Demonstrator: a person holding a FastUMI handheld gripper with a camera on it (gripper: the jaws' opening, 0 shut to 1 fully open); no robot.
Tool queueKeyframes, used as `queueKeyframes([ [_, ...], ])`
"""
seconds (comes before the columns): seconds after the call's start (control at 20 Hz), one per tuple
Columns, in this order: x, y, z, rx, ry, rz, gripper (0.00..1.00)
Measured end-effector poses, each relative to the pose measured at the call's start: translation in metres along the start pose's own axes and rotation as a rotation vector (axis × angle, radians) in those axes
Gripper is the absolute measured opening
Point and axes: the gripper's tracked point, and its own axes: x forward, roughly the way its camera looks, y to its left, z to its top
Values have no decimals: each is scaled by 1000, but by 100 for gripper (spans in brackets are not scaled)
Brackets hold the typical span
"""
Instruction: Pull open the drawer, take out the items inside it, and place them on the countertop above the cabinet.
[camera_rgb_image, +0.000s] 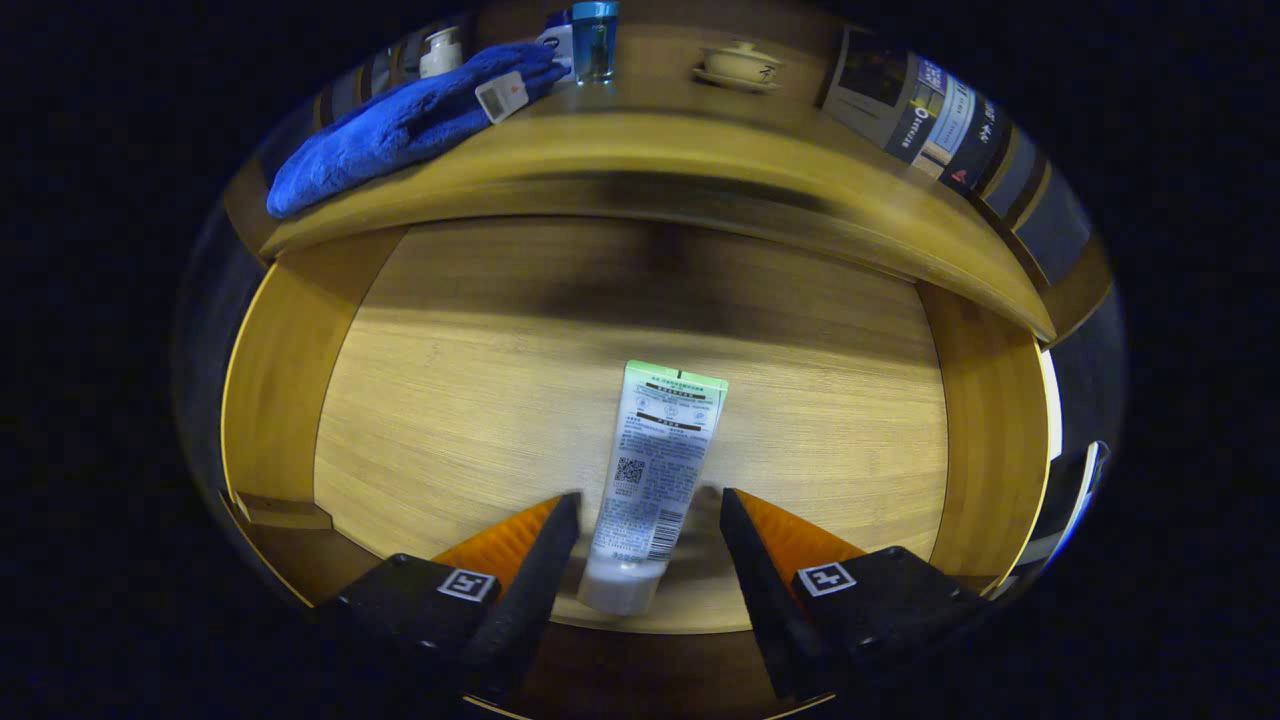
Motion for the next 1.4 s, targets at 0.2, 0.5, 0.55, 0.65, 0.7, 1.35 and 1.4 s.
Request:
queueKeyframes([
  [0.2,2,3,-2,-18,-3,-8,59],
  [0.5,-31,3,8,2,-88,10,49],
  [0.55,-39,3,9,-8,-98,8,49],
  [0.65,-57,2,10,-47,-122,7,49],
  [0.7,-67,2,10,-54,-135,10,49],
  [1.35,-148,-31,105,-15,-271,-15,49],
  [1.4,-143,-34,119,-2,-276,-19,49],
])
